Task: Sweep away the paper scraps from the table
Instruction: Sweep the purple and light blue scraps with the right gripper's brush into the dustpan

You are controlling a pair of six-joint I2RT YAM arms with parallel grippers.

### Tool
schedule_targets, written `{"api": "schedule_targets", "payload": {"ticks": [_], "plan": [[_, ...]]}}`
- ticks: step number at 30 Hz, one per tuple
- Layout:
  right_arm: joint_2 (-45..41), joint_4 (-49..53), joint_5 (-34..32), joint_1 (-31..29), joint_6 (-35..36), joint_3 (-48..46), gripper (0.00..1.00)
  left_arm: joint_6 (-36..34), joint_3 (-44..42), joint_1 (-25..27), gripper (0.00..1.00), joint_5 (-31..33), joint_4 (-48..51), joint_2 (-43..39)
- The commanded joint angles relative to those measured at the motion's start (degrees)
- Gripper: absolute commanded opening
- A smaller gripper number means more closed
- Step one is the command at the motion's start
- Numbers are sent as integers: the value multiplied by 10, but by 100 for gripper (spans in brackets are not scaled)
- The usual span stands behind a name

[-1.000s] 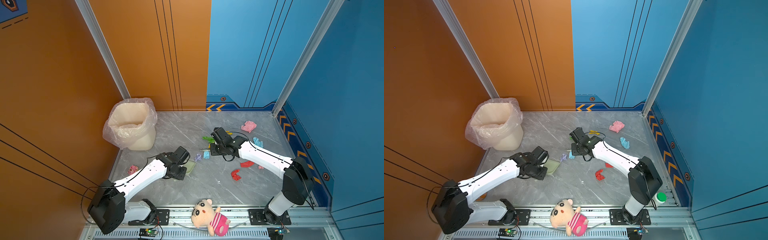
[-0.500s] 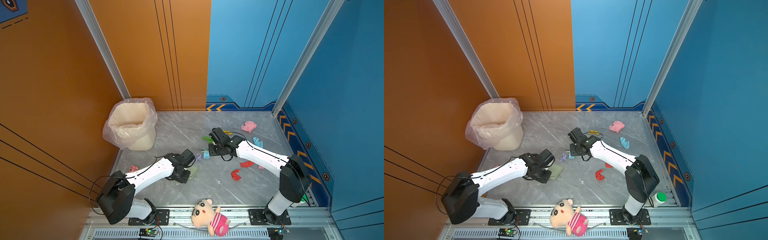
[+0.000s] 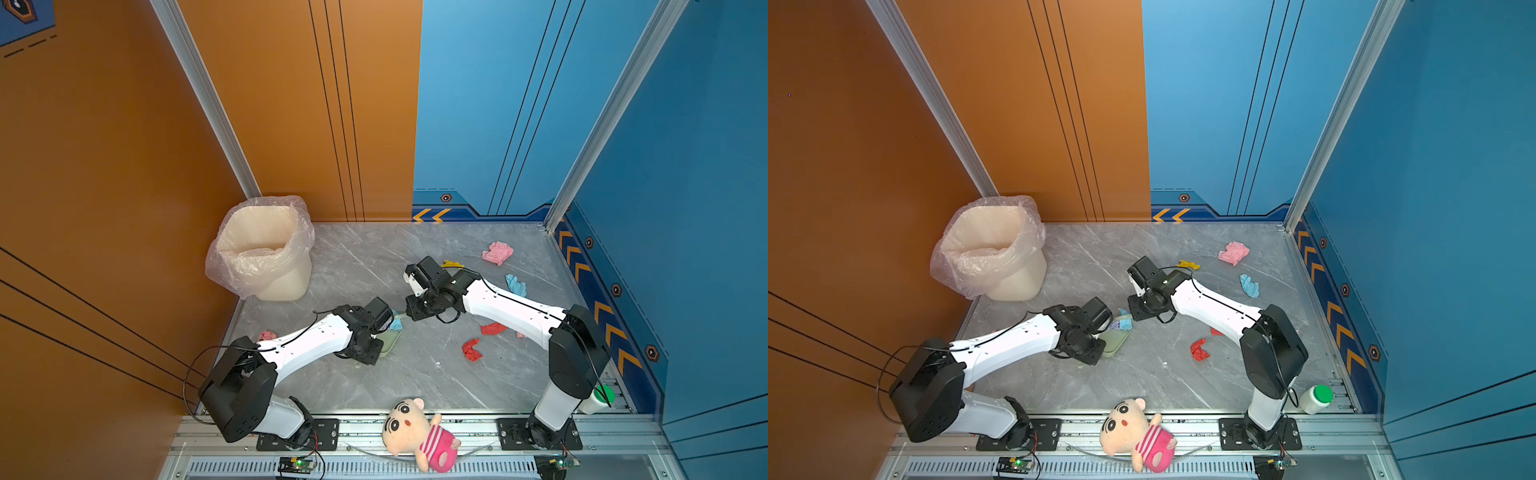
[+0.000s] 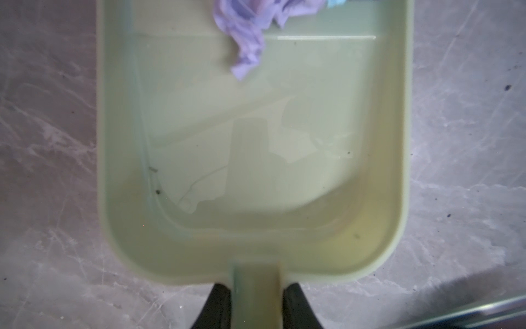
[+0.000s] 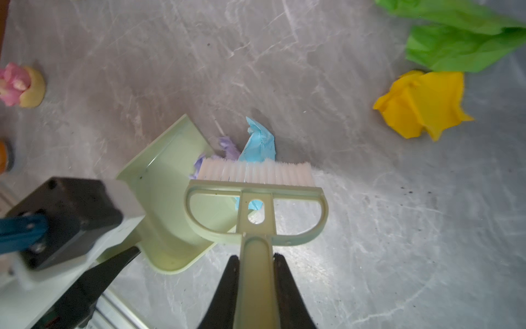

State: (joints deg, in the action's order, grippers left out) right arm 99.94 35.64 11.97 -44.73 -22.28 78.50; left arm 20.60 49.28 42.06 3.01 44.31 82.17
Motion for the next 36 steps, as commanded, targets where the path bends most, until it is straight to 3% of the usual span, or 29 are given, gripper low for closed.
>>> {"api": "schedule_targets", "payload": {"ticks": [1, 7, 15, 25, 36], "plan": [[4, 33, 62, -9, 51, 18, 0, -3, 12, 2, 24, -1, -1, 14], [-1, 36, 110, -13, 69, 18, 0, -8, 11, 2, 24, -5, -19, 21], [-29, 20, 61, 14, 51, 9, 0, 0, -16, 0, 24, 1, -64, 10], [-49, 13, 98, 65, 59, 14, 0, 7, -36, -2, 24, 11, -96, 2], [-91, -9, 20, 137, 28, 10, 0, 14, -34, -7, 24, 32, -109, -41]]}}
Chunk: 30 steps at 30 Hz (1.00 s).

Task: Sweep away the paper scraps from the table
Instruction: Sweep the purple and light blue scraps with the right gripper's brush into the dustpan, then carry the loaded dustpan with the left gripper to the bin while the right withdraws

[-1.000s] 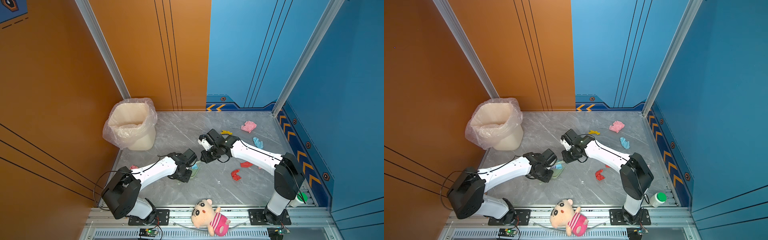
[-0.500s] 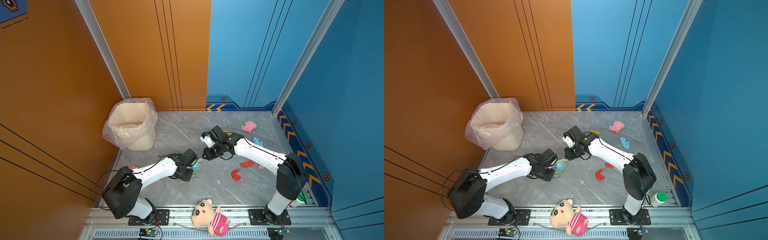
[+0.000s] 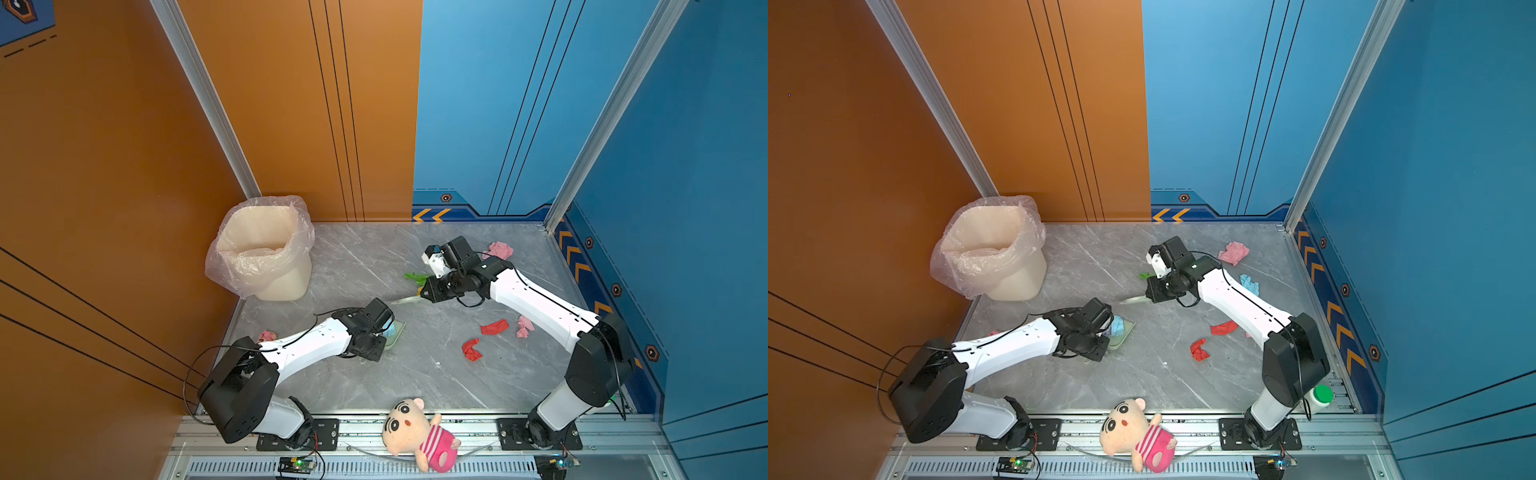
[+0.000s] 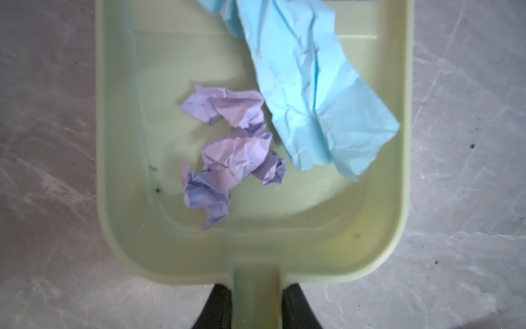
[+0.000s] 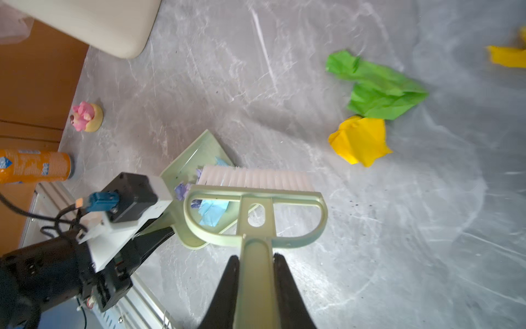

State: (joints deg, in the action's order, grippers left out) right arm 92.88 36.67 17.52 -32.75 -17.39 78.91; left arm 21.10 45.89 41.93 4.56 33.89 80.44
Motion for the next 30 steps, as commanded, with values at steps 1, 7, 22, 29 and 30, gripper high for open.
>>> {"api": "schedule_targets", "payload": {"ticks": [1, 7, 22, 29, 30], "plan": [[-23, -26, -36, 24, -26, 3, 0, 9, 3, -7, 24, 13, -2, -31], [-43, -74, -50, 60, -54, -12, 0, 5, 29, -14, 25, 26, 29, -77], [-70, -64, -61, 93, -48, -44, 0, -70, 244, -132, 26, 10, 177, -103], [-74, -66, -64, 95, -48, -57, 0, -95, 321, -174, 26, -17, 200, -102], [-74, -68, -63, 95, -48, -60, 0, -96, 329, -180, 26, -17, 200, -103]]}}
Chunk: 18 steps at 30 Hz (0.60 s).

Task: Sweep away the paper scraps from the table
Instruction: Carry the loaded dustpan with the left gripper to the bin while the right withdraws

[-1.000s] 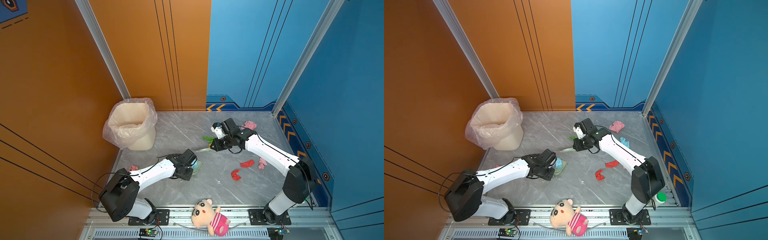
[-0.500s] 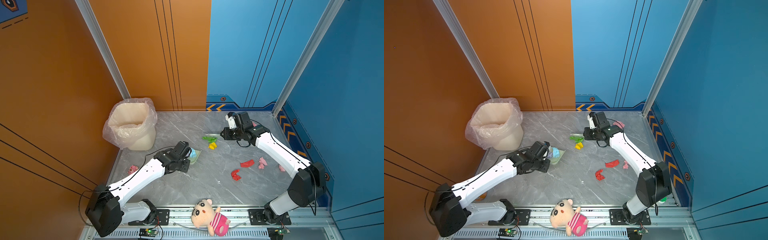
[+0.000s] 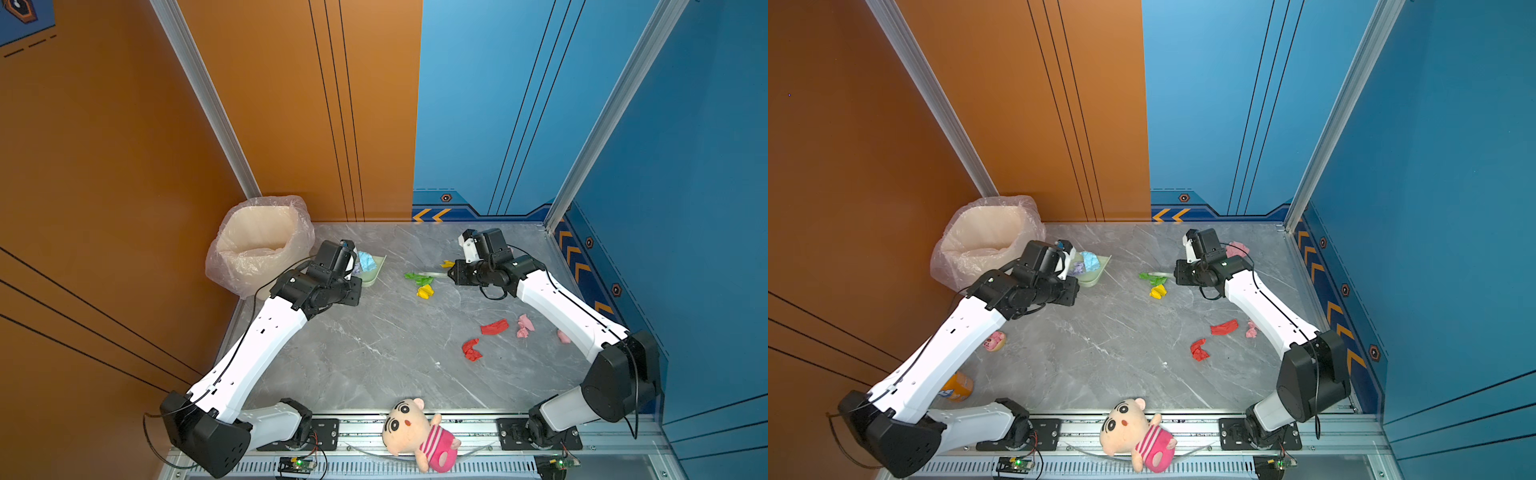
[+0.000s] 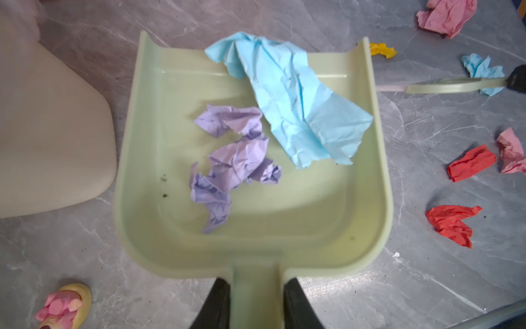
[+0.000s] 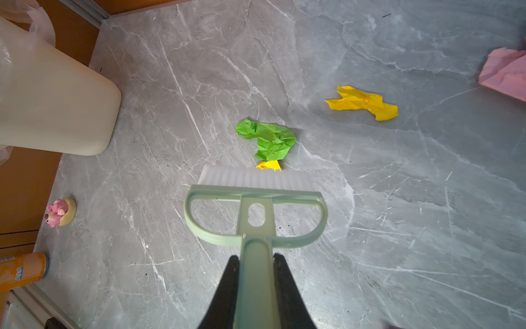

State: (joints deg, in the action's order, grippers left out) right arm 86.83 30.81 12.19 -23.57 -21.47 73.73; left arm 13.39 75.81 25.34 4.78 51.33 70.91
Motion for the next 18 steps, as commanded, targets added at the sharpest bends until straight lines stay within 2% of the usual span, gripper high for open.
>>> {"api": "schedule_targets", "payload": {"ticks": [1, 13, 18], "plan": [[-13, -11, -9, 4, -8, -8, 0, -20, 38, -19, 26, -20, 27, -9], [-10, -17, 0, 4, -11, -20, 0, -59, 149, -86, 26, -15, 69, -5], [-10, -20, 3, 4, -11, -25, 0, -67, 178, -140, 27, -23, 79, -6]]}}
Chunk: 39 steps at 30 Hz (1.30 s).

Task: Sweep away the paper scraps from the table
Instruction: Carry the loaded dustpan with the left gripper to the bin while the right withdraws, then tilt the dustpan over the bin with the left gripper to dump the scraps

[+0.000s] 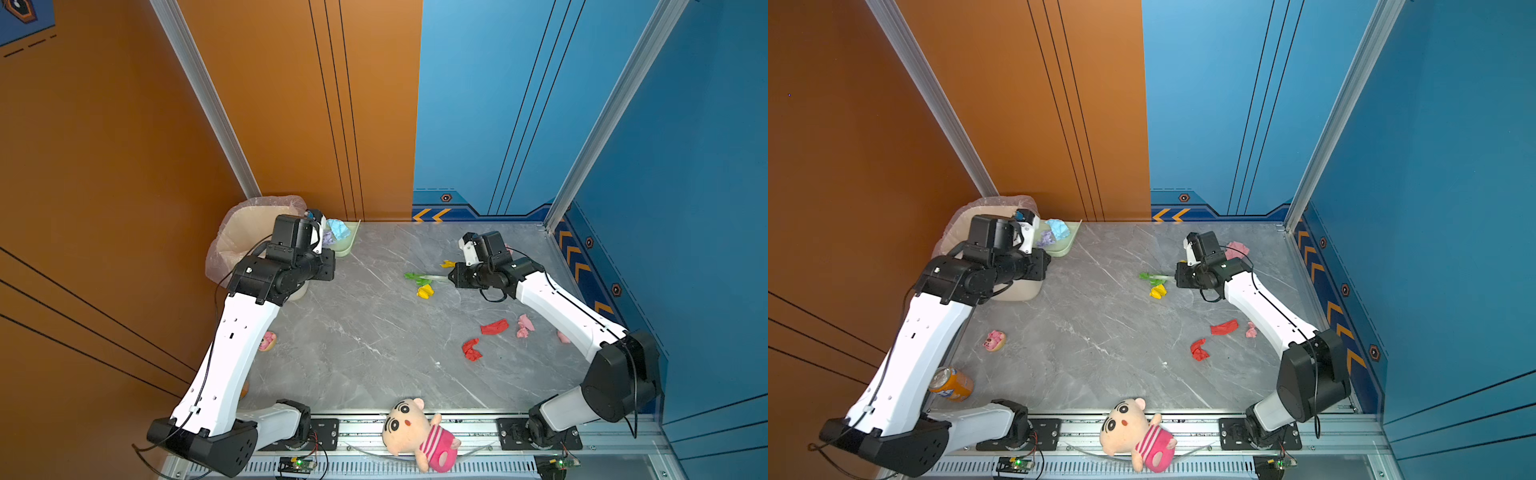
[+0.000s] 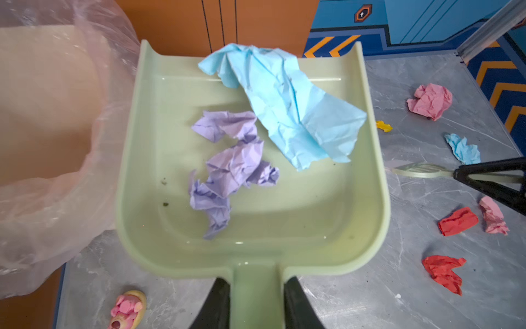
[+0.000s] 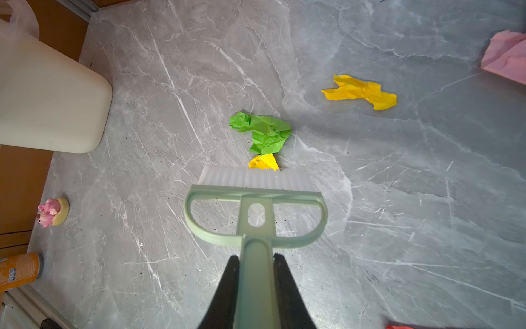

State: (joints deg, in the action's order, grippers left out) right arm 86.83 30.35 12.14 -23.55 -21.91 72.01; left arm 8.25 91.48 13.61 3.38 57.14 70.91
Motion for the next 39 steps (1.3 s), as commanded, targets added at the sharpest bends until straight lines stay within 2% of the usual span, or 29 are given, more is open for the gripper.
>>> {"api": "schedule_targets", "payload": {"ticks": [1, 13, 20, 30, 36, 39], "plan": [[-10, -16, 4, 3, -6, -8, 0, -16, 24, -36, 27, -17, 21, -6], [6, -28, 19, 6, -5, -6, 0, -9, 70, -196, 25, -132, 16, 52], [9, -31, 24, 6, -8, -6, 0, -7, 85, -235, 24, -149, 13, 73], [11, -33, 31, 6, -10, -10, 0, -2, 86, -266, 22, -158, 6, 73], [11, -34, 33, 6, -11, -10, 0, 18, 89, -309, 21, -177, 3, 75], [11, -34, 36, 6, -13, -12, 0, 37, 91, -338, 21, -210, 1, 83]]}}
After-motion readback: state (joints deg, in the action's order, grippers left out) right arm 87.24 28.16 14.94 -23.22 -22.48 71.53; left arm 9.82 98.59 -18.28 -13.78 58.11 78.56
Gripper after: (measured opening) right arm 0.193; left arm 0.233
